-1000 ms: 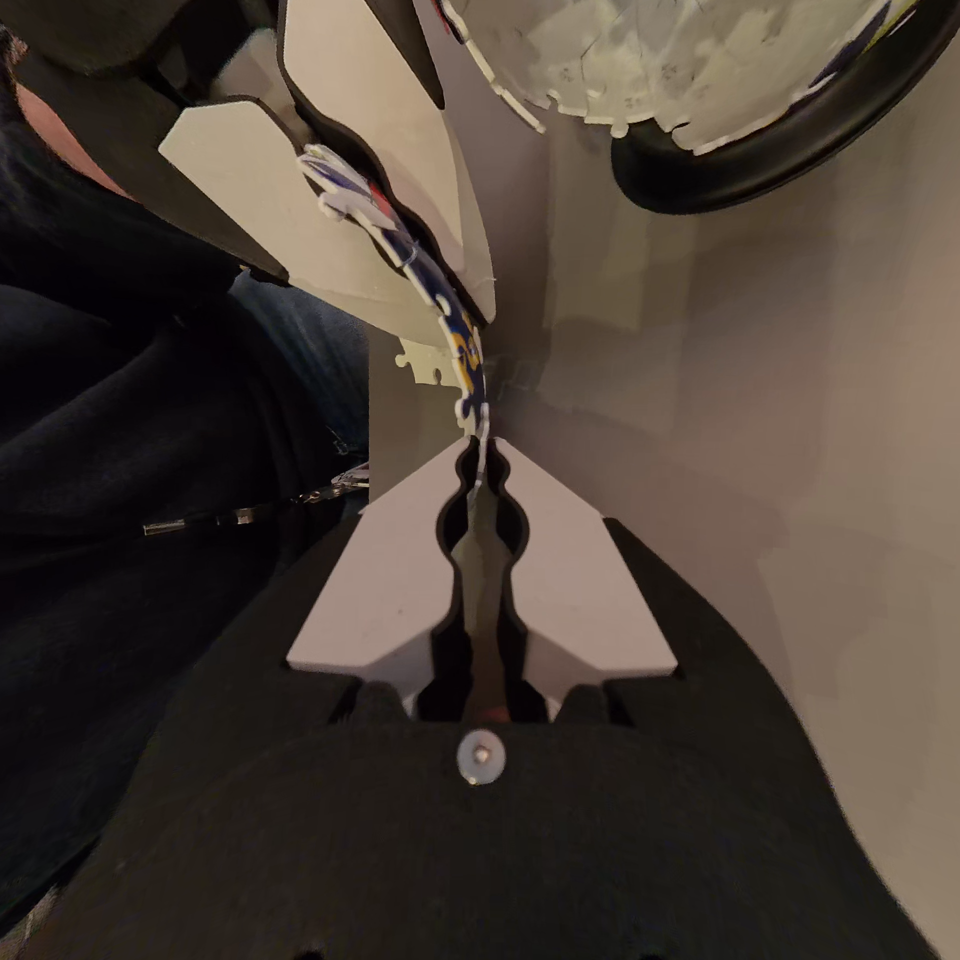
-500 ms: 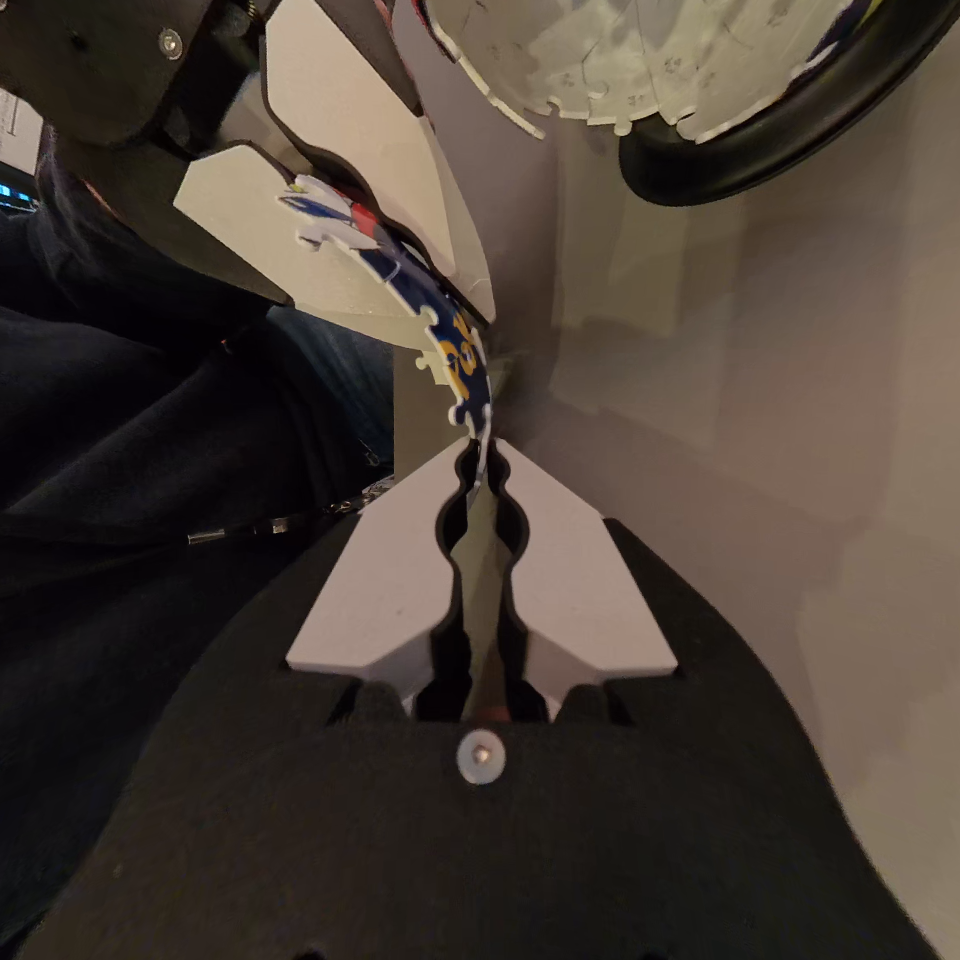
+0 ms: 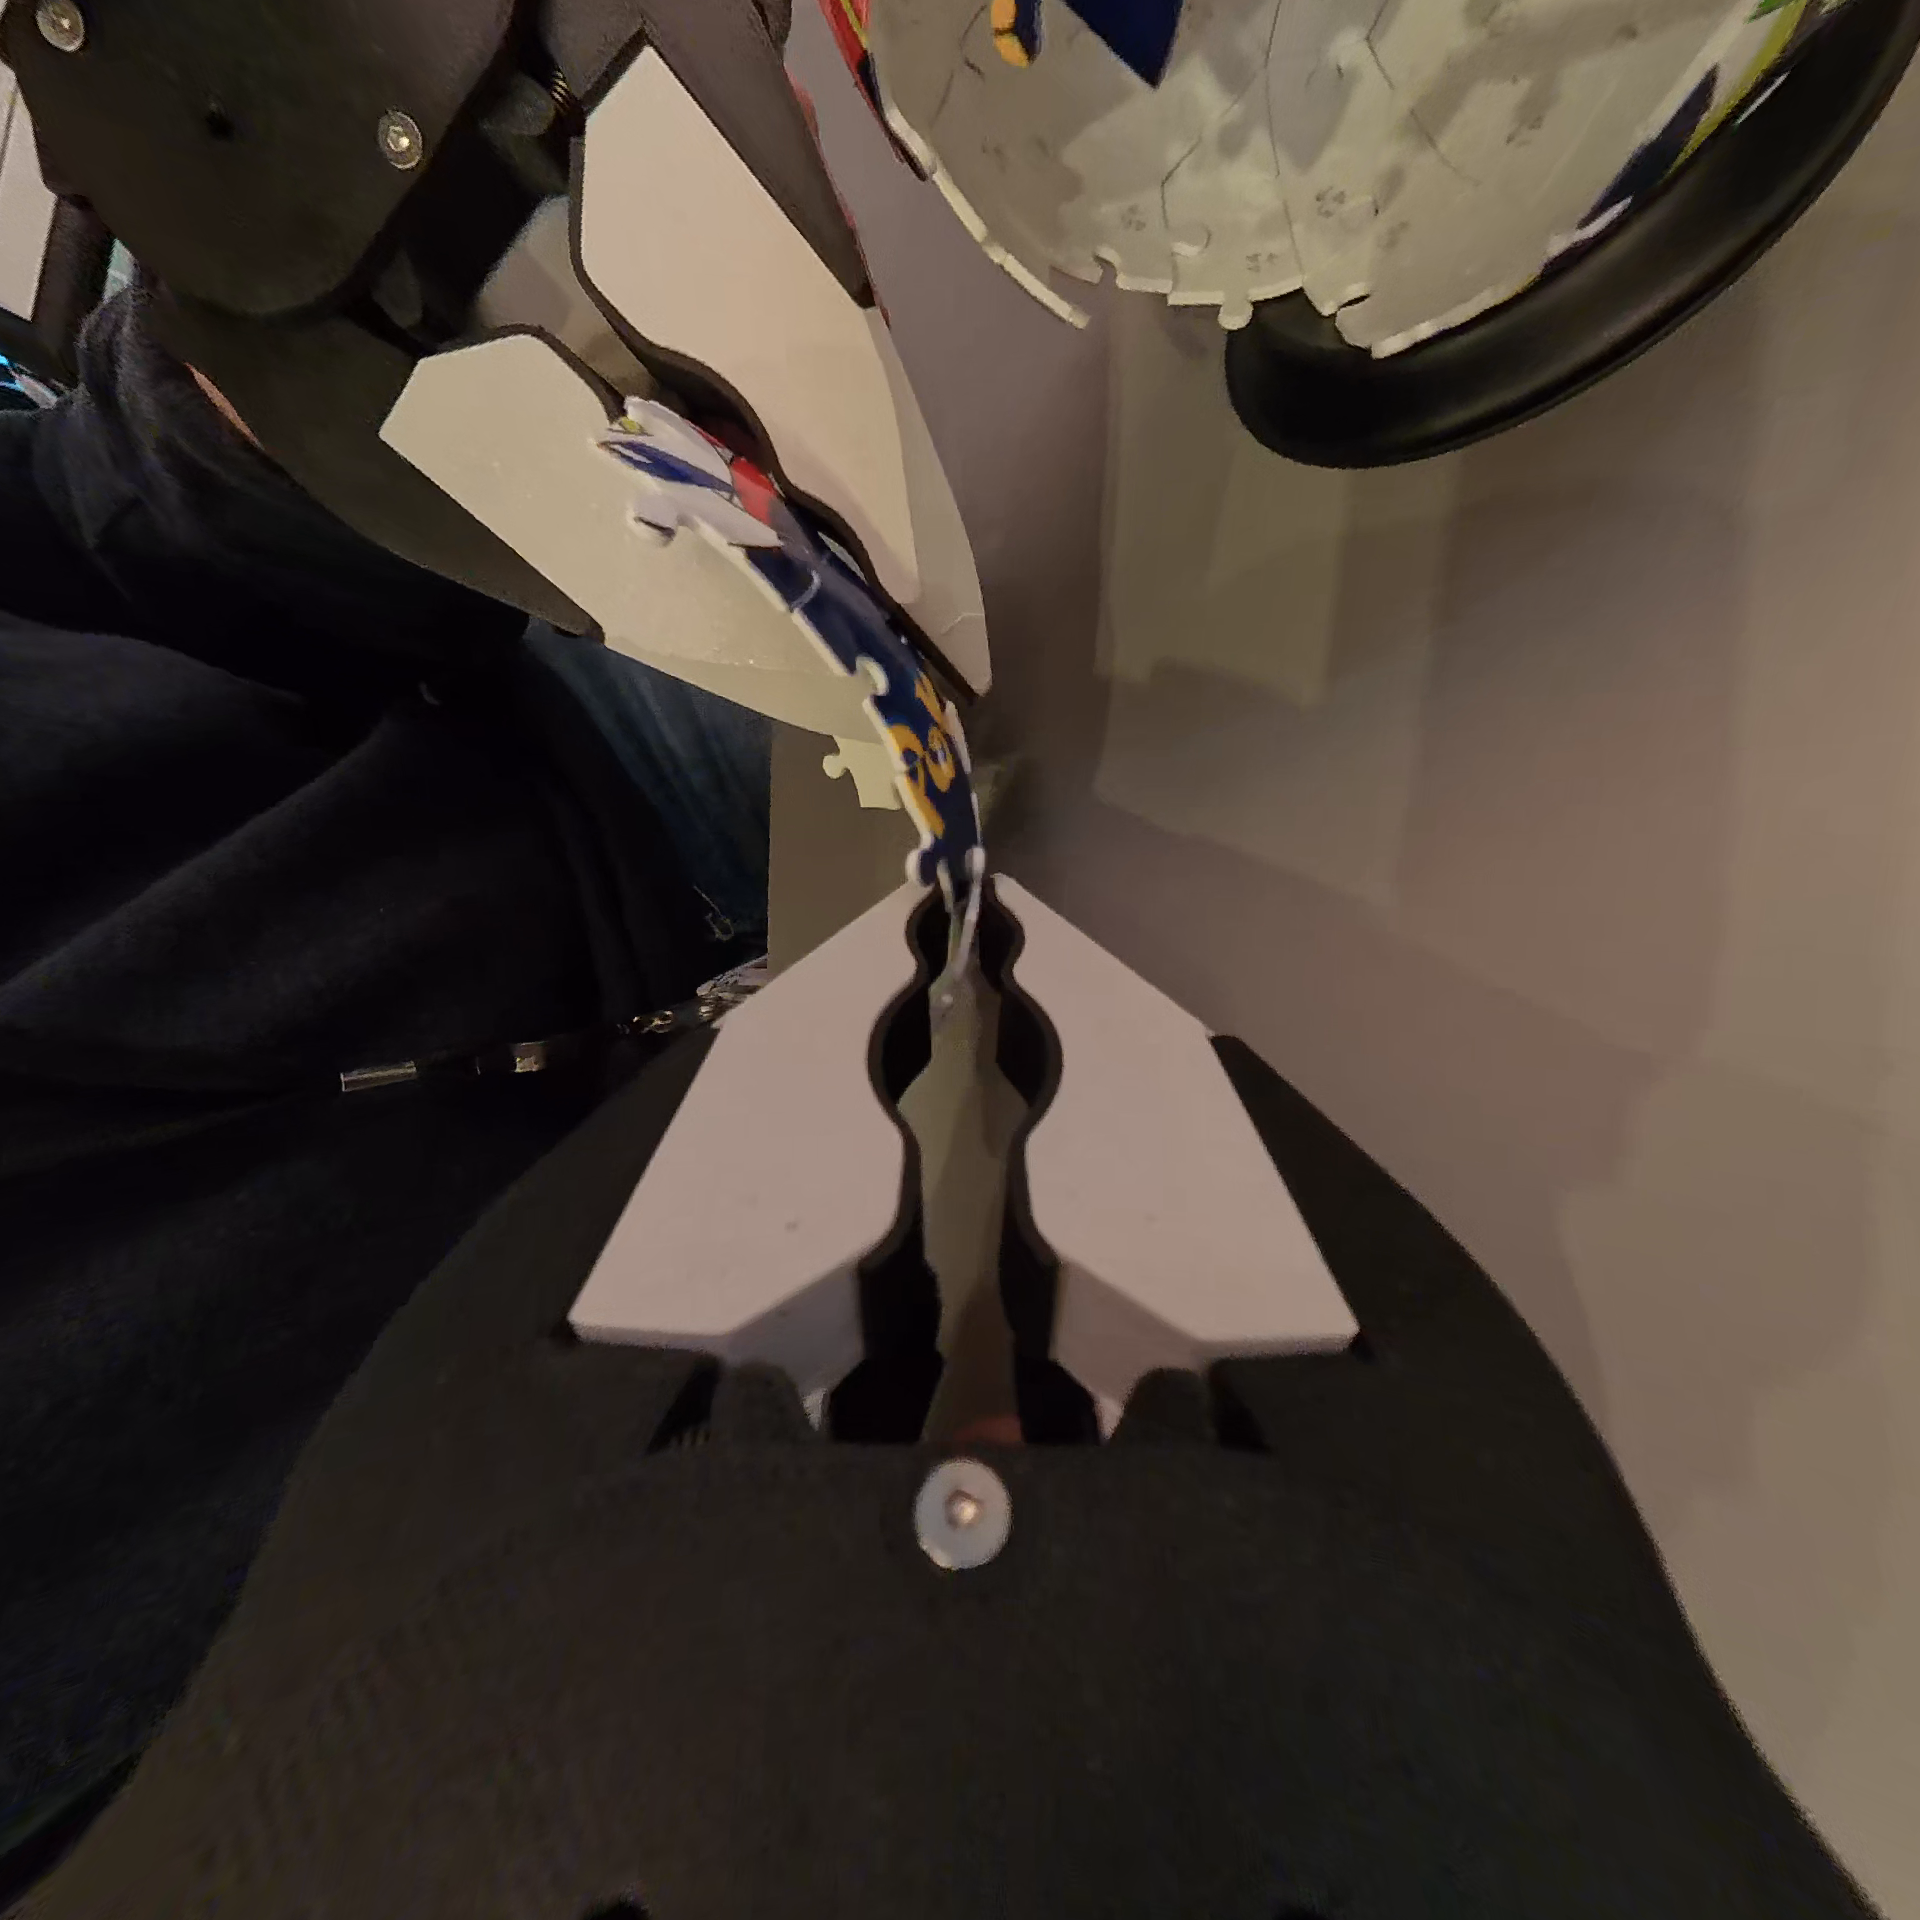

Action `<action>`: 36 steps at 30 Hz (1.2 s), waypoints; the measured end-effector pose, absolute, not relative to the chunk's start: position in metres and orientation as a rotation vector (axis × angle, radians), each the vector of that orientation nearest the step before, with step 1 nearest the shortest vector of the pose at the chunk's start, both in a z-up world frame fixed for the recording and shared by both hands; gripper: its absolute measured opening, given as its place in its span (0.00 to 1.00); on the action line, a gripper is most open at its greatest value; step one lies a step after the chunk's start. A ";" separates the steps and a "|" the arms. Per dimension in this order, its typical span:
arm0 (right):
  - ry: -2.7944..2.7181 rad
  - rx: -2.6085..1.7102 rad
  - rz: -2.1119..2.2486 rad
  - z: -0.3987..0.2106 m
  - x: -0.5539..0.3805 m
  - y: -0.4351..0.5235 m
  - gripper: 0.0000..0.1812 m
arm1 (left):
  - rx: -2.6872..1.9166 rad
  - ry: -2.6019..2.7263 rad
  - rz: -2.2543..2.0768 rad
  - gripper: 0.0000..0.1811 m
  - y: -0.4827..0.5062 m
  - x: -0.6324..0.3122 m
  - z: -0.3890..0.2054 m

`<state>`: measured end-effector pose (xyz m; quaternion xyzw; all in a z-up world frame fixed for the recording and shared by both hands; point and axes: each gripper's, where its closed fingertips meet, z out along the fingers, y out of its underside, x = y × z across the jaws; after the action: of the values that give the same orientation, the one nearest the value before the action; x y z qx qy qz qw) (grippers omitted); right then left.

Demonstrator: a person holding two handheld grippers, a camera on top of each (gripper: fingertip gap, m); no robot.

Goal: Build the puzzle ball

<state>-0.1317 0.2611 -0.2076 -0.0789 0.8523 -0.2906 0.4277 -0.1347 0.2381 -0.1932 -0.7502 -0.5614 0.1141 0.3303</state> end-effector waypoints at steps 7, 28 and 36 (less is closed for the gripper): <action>2.167 -0.206 -0.760 -0.209 -0.135 0.259 0.00 | -1.956 -1.477 0.300 0.04 0.238 -0.135 -0.194; 2.199 -0.161 -0.827 -0.208 -0.138 0.252 0.00 | -1.925 -1.504 0.293 0.03 0.238 -0.137 -0.195; 2.169 -0.181 -0.833 -0.204 -0.134 0.250 0.00 | -1.906 -1.494 0.283 0.03 0.241 -0.138 -0.194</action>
<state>-0.1335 0.2502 -0.2041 -0.0714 0.8551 -0.3284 0.3947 -0.1377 0.2405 -0.1935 -0.7339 -0.5752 0.1091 0.3443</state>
